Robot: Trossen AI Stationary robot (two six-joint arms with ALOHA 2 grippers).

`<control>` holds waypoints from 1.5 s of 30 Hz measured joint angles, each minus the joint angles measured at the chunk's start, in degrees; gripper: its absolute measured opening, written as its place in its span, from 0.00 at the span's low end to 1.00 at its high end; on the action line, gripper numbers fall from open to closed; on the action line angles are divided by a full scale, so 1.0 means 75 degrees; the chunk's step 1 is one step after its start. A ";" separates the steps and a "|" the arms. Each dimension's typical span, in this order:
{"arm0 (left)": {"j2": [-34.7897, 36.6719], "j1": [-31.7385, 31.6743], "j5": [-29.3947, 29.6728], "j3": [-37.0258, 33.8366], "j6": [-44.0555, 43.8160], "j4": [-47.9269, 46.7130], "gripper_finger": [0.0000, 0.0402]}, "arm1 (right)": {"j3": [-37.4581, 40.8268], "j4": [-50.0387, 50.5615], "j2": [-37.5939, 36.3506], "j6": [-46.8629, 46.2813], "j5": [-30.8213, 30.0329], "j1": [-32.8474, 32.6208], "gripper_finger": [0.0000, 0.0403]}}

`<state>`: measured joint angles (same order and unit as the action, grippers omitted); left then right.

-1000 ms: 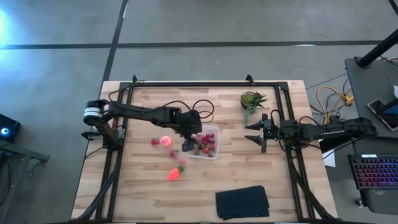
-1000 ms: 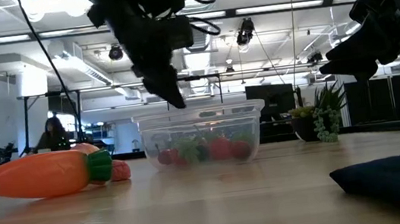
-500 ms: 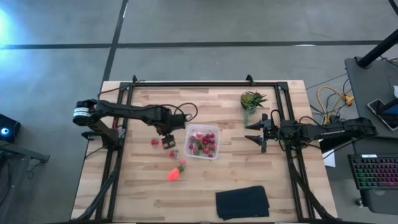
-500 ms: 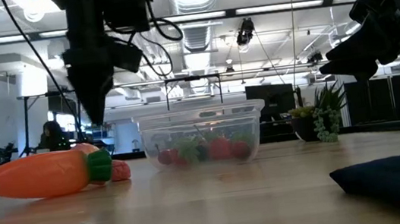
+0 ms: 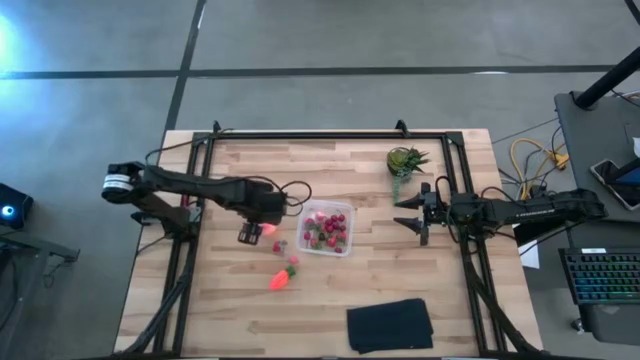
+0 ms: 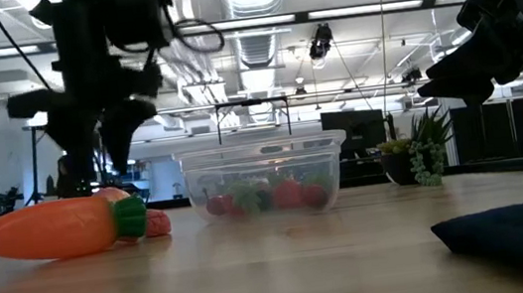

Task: Pick and placing Produce into tupperware
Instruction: Put the orange peach into the transparent bin

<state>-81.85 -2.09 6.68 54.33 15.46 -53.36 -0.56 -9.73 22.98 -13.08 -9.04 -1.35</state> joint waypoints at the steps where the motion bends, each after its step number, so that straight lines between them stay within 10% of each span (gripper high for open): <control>1: 0.0120 -0.0003 -0.0138 0.0035 -0.0005 0.0181 0.58 | 0.0000 0.0001 -0.0001 0.0000 0.0001 -0.0002 0.57; 21: 0.1349 -0.0006 0.0157 0.0472 -0.1044 0.2489 0.58 | 0.0000 0.0002 0.0000 0.0000 0.0003 -0.0001 0.57; 32: 0.1398 0.0261 -0.0088 0.0451 -0.2209 0.0977 0.58 | 0.0000 0.0002 -0.0003 0.0000 0.0001 -0.0001 0.57; 45: 0.1950 0.0962 -0.0164 -0.0626 -0.0752 0.0057 0.58 | 0.0000 0.0002 0.0000 0.0000 0.0000 -0.0002 0.57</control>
<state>-67.23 5.13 5.45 49.63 9.82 -52.93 -0.56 -9.72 22.98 -13.08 -9.04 -1.36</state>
